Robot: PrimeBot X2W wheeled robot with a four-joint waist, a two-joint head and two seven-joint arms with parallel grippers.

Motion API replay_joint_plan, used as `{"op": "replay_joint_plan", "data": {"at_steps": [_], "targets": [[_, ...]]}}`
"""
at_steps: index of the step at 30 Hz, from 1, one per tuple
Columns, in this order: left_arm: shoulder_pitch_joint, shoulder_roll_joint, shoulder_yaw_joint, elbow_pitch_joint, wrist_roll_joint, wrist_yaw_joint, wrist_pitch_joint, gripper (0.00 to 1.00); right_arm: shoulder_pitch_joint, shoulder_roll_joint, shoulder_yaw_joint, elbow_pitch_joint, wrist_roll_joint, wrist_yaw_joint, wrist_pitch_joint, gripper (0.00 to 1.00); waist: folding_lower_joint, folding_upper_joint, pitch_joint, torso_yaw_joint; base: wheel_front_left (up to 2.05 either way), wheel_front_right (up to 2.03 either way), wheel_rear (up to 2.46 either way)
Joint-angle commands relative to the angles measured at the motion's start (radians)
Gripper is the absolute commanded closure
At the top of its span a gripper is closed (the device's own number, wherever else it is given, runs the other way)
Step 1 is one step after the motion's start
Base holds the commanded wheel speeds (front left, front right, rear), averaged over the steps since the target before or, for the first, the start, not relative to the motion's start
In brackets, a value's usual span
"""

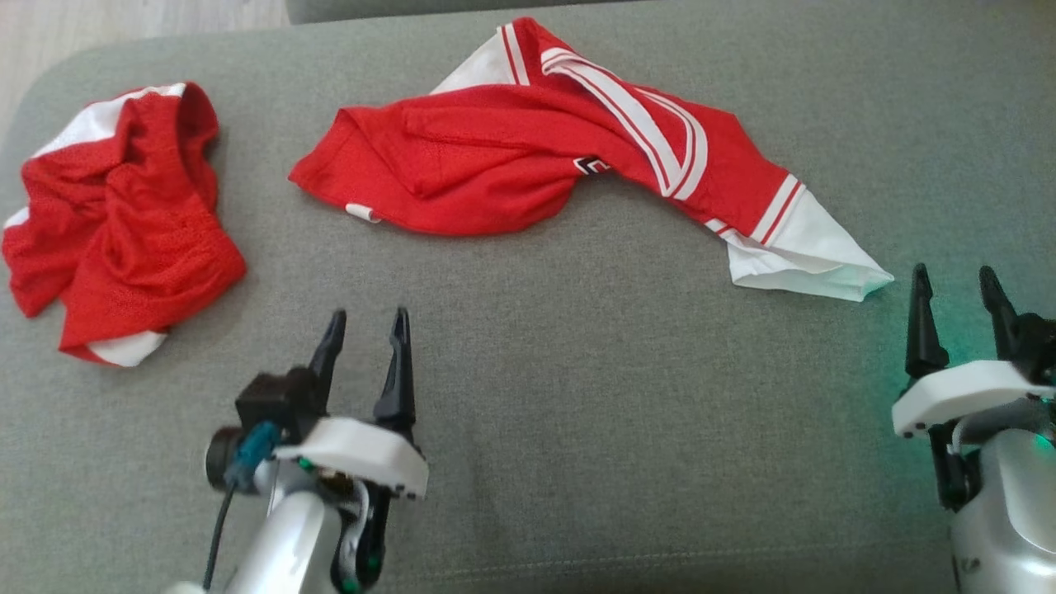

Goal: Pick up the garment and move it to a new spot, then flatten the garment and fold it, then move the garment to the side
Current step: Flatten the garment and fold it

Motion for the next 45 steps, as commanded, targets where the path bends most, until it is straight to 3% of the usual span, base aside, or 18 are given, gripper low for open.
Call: {"op": "replay_joint_plan", "data": {"at_steps": [1, 12, 26, 32, 45], "targets": [[-0.059, 0.007, 0.034, -0.026, 0.010, -0.002, -0.005, 0.00, -0.010, 0.005, 0.018, -0.039, -0.014, 0.007, -0.006, 0.00, 0.0000, 0.0000, 0.009, -0.004, 0.00, 0.00, 0.00], [-0.306, 0.007, 0.049, 0.077, -0.004, 0.003, -0.005, 0.00, -0.036, 0.070, 0.094, -0.169, 0.000, 0.007, -0.006, 0.00, 0.0000, 0.0000, 0.114, -0.043, 0.00, 0.00, 0.00], [-0.648, 0.007, 0.116, 0.423, -0.016, -0.017, -0.005, 0.00, -0.120, 0.099, 0.214, -0.284, 0.072, 0.007, -0.006, 0.00, 0.0000, 0.0000, 0.281, -0.134, 0.00, 0.00, 0.00], [-0.719, 0.010, 0.170, 0.508, 0.000, -0.012, -0.005, 0.00, -0.138, 0.103, 0.236, -0.324, 0.090, 0.007, -0.006, 0.00, 0.0000, 0.0000, 0.322, -0.154, 0.00, 0.00, 0.00], [-0.738, 0.008, 0.214, 0.536, 0.054, -0.026, -0.005, 0.00, -0.144, 0.108, 0.243, -0.349, 0.107, 0.007, -0.006, 0.00, 0.0000, 0.0000, 0.347, -0.146, 0.00, 0.00, 0.00]]}}
